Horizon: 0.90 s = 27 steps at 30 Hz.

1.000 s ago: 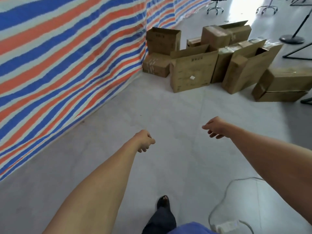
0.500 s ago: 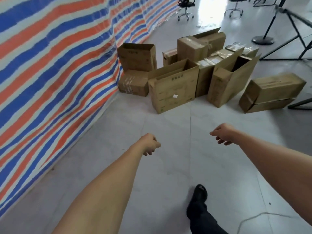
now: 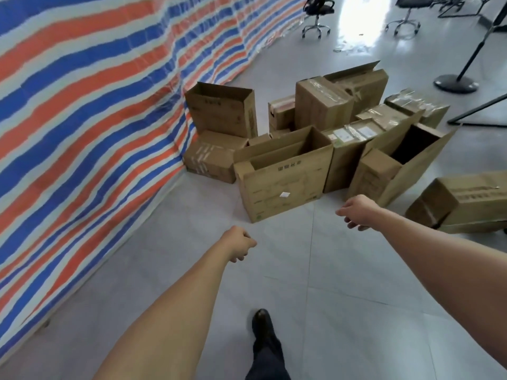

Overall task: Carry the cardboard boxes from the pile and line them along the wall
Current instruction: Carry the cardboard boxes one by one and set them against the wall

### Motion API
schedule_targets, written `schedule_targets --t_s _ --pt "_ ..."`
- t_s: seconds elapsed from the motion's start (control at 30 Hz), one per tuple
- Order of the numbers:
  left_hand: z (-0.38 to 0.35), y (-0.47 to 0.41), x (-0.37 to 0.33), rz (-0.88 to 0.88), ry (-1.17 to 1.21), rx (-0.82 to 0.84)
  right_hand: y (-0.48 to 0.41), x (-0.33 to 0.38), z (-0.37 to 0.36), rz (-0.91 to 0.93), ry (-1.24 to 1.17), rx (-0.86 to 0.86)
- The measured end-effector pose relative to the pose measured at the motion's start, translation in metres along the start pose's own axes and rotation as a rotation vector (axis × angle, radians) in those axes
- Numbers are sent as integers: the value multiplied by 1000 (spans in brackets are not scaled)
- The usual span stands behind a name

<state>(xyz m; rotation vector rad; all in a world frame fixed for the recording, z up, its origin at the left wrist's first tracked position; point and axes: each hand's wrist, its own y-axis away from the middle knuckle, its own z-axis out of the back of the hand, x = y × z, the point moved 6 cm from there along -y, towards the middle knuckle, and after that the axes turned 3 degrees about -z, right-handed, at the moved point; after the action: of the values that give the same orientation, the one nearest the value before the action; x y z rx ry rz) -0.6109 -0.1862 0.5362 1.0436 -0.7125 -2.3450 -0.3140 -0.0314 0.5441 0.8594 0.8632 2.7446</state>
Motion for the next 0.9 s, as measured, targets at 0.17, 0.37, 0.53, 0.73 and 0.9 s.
schedule_targets --t_s 0.17,0.37,0.53,0.73,0.9 --pt "48 -112 -33 19 59 8 -100 54 12 17 21 54" --pt "116 -243 -106 -37 56 41 -227 122 75 -78 24 -9" --pt "166 -334 -168 -49 127 5 -312 179 121 -60 85 -37" --pt "180 -428 -197 39 256 32 -437 221 136 -79 191 42" --pt "183 -515 -194 273 442 -28 -564 283 127 43 349 176"
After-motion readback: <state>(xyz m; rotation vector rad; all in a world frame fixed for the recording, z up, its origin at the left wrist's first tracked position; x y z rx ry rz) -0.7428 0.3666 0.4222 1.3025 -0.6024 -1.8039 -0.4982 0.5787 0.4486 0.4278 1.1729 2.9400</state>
